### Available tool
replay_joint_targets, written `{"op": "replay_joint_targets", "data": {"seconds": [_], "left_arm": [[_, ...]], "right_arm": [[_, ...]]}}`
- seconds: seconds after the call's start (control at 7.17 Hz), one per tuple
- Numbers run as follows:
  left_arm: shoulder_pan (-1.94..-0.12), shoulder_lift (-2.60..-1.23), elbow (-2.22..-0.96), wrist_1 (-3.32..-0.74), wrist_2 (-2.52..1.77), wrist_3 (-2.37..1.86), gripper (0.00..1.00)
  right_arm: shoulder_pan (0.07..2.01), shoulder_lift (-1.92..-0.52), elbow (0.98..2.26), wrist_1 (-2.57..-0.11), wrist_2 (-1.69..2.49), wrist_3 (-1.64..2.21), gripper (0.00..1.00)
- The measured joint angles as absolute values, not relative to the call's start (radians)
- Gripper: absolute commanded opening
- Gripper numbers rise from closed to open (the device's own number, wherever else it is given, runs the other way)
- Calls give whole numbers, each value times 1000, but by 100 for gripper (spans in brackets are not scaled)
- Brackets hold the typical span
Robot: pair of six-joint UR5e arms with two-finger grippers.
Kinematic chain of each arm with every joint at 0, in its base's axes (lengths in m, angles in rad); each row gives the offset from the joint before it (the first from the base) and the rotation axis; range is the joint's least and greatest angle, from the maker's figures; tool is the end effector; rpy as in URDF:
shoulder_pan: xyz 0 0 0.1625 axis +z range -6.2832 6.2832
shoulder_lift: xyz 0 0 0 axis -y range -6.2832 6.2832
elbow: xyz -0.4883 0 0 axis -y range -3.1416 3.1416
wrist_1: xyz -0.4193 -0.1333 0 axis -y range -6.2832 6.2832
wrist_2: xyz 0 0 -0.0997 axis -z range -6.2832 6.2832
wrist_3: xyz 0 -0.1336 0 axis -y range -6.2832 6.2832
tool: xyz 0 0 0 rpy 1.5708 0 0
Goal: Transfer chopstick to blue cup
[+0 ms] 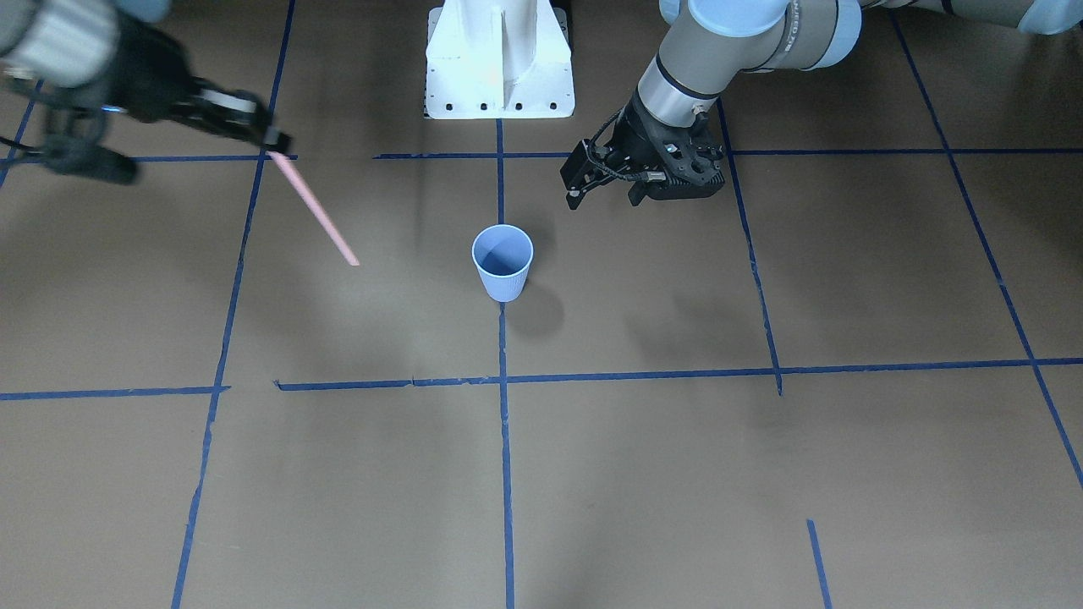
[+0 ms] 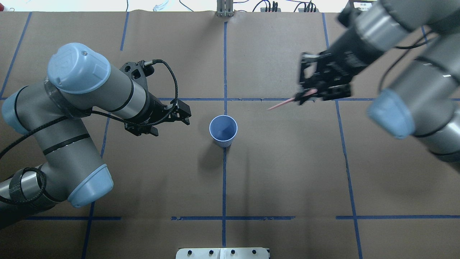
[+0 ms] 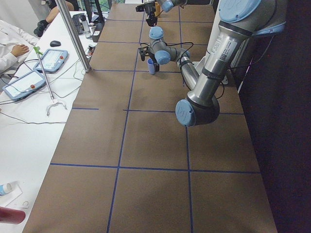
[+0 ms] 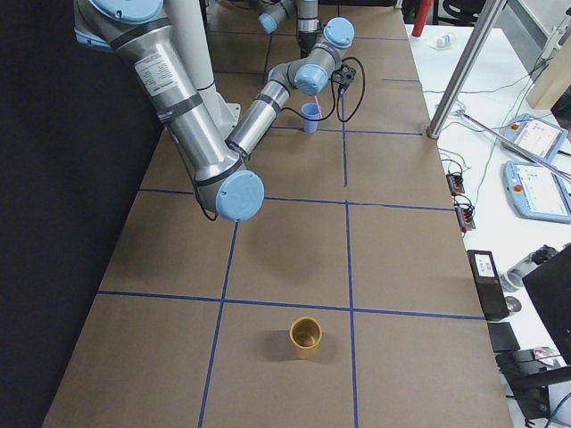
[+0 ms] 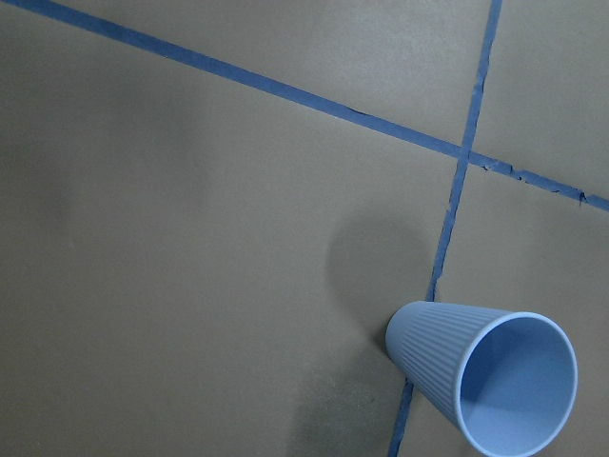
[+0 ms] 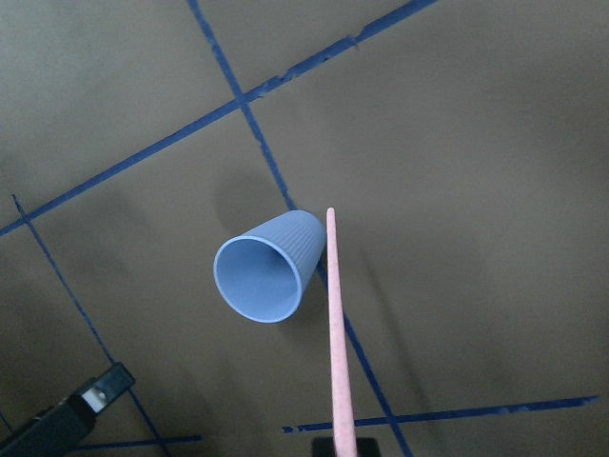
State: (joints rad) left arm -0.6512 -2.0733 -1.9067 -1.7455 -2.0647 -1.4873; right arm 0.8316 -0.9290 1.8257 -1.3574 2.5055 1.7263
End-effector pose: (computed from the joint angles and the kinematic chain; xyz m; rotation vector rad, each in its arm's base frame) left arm 0.4890 -0.4606 0.2563 -0.0644 1.0877 -0.2606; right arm -0.4319 -0.5121 0.1720 -0.4433 -1.2332 0.3249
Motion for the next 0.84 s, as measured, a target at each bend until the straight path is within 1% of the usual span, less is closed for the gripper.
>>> {"op": "replay_joint_targets", "data": {"seconds": [0.28, 0.84], "left_arm": [[-653, -2072, -1906, -1746, -2065, -1487, 100], [-653, -2072, -1905, -1746, -2065, -1488, 100]], "right_arm": [[796, -875, 1781, -1282, 2465, 1846, 2], [762, -870, 1776, -1271, 2458, 1883, 6]]}}
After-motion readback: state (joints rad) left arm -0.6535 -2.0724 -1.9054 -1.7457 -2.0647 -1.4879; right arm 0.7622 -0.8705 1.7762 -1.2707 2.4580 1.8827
